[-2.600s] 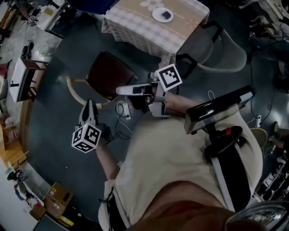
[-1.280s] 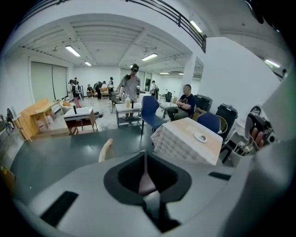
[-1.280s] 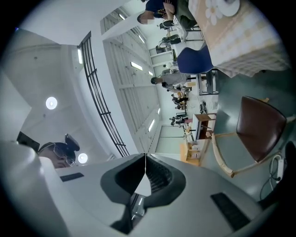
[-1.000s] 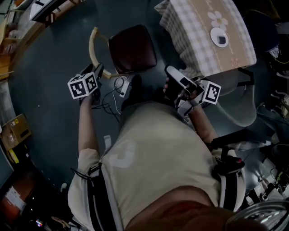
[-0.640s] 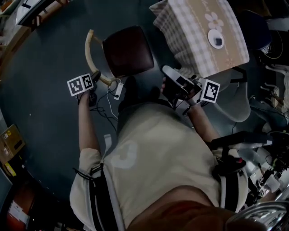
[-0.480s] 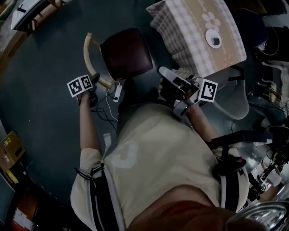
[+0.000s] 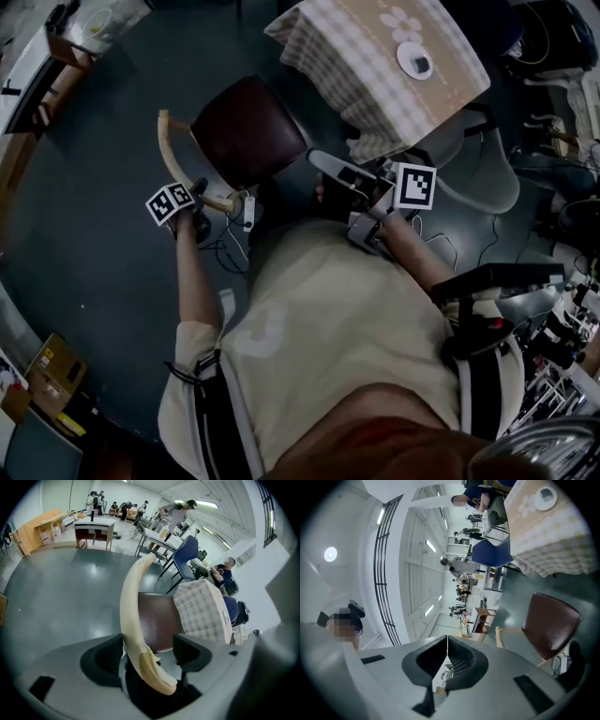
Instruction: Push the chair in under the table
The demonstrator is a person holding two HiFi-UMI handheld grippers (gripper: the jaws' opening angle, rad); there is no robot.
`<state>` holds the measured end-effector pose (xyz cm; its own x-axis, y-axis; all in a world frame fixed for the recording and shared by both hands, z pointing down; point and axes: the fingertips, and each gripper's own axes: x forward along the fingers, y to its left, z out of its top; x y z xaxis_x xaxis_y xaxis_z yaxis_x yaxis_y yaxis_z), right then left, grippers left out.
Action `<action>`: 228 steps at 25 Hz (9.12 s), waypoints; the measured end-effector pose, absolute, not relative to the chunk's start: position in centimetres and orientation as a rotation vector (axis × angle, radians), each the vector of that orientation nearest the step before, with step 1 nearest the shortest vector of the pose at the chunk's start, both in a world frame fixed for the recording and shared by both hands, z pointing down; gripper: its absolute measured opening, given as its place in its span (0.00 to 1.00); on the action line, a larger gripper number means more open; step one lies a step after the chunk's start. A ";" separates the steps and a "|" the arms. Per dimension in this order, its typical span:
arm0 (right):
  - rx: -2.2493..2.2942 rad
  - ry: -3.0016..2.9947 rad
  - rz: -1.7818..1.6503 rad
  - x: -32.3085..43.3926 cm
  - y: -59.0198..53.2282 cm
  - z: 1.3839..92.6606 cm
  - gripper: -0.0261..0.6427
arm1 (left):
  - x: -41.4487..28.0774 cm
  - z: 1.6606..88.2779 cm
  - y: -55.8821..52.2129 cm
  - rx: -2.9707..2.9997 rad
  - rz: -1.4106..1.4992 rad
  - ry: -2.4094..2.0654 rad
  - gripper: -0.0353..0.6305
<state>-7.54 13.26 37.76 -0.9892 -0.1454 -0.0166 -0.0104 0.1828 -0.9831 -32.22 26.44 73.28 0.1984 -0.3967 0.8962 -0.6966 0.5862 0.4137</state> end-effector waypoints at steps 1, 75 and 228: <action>-0.161 2.326 -1.940 -7.5 13.3 37.8 0.06 | -32.2 73.6 26.3 0.997 0.273 -1.418 0.55; -0.418 2.121 -2.016 -3.4 12.3 42.2 0.06 | -29.3 81.9 27.3 0.801 0.289 -1.314 0.22; -0.441 2.049 -2.187 1.4 9.8 45.4 0.06 | -17.0 80.6 19.4 0.943 0.536 -1.169 0.37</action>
<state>1.36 9.83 45.43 -0.9515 -0.2774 0.1332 -0.1150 -0.0812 -0.9900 -17.03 19.38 80.63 0.3345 -0.1081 0.9362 -0.7797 0.5263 0.3394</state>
